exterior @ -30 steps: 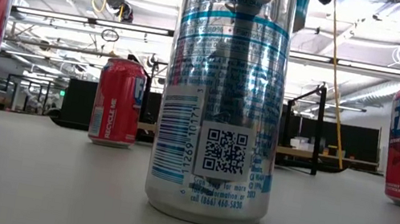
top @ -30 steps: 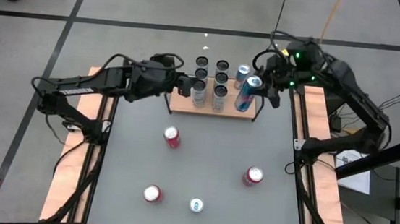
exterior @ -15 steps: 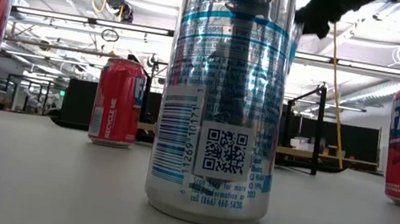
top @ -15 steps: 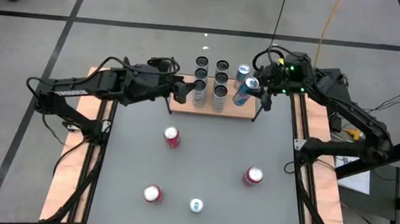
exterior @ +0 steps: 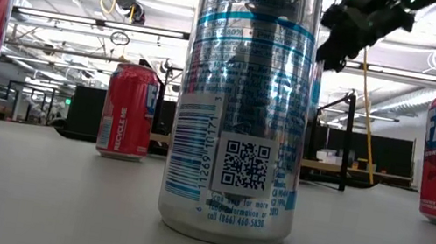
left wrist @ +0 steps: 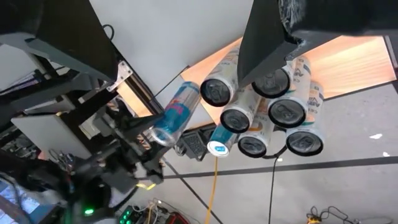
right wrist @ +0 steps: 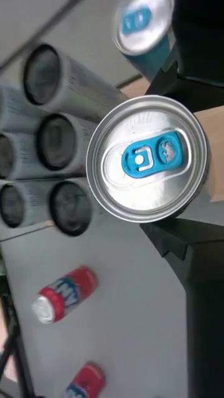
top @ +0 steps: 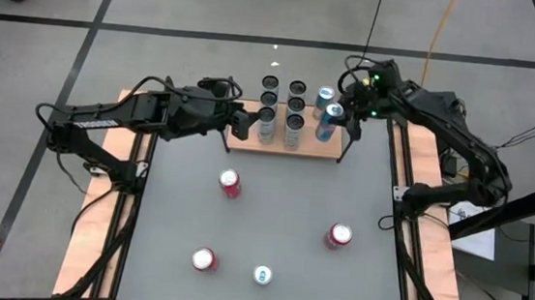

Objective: Place canned beverage on shelf
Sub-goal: Put the top blue soda can aligned with the other blue soda can on the shelf

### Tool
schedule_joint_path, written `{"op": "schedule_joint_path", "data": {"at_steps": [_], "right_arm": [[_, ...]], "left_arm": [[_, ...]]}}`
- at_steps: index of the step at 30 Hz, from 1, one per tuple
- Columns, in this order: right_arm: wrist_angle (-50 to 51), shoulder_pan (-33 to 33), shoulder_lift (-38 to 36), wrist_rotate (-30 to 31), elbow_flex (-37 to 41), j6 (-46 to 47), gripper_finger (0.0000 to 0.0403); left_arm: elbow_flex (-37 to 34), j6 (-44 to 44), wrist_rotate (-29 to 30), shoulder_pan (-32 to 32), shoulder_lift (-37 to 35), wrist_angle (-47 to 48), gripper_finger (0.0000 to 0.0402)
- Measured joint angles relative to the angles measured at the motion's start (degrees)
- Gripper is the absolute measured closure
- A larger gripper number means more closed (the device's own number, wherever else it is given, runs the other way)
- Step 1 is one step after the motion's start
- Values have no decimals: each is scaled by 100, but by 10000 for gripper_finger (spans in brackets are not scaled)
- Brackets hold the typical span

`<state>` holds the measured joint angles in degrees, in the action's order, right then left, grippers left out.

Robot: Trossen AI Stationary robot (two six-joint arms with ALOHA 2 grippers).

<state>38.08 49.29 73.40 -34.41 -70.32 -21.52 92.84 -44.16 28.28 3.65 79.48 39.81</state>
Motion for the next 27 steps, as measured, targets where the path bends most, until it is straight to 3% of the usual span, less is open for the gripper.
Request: {"op": "schedule_joint_path", "data": {"at_steps": [9, 20, 27], "right_arm": [[-42, 14, 713, -39, 0, -902, 220], [-57, 14, 1049, 6, 0, -1453, 220], [-56, 32, 1174, 482, 0, -1540, 220]], "left_arm": [[0, 9, -5, 153, 0, 17, 73], [0, 38, -25, 196, 0, 19, 73], [0, 231, -25, 206, 0, 18, 73]]}}
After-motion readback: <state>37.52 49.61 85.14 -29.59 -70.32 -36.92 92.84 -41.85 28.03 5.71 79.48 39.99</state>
